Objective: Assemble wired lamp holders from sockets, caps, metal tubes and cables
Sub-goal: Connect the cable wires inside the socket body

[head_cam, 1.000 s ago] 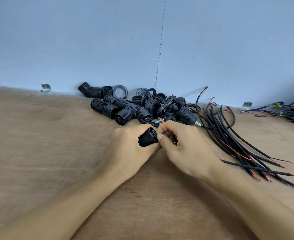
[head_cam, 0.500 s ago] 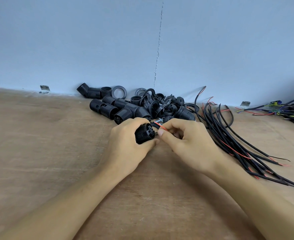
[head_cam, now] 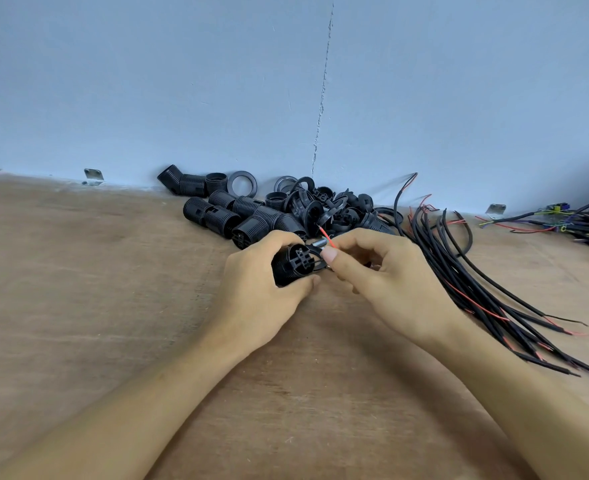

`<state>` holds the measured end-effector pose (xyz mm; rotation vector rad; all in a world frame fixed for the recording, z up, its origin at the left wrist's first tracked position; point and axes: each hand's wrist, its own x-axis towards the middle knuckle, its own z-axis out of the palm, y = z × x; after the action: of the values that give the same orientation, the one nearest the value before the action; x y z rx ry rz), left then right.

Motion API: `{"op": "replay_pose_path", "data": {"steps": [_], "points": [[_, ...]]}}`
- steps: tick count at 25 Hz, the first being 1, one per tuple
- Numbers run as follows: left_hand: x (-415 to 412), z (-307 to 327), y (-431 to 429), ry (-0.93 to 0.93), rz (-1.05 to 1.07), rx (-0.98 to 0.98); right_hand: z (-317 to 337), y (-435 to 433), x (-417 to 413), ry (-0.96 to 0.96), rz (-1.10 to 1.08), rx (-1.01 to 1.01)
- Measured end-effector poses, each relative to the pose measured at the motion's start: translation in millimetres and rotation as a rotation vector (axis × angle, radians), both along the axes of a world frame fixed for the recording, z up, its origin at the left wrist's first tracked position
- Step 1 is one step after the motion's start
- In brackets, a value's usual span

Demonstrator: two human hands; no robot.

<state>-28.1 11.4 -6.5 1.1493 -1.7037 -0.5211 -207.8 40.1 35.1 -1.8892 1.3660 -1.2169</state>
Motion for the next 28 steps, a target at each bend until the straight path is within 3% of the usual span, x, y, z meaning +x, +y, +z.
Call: {"op": "replay_pose_path", "data": {"steps": [4,13,23,28], "points": [[-1.6,-1.6,2.4,0.049,-0.049,0.012,1.8,-2.1,-1.8,-0.235,0.141,0.086],[-3.7,1.7,5.0,0.068,-0.129,-0.058,2.1,-6.4,-6.7,-0.419,0.272,0.140],[-3.4,-0.8,2.9,0.073,-0.073,-0.131,6.8,-2.8,-5.4,-0.428,0.301,0.207],[-3.5,-1.4,3.0,-0.019,0.001,-0.230,6.4,3.0,-0.3,-0.158,0.071,0.006]]}}
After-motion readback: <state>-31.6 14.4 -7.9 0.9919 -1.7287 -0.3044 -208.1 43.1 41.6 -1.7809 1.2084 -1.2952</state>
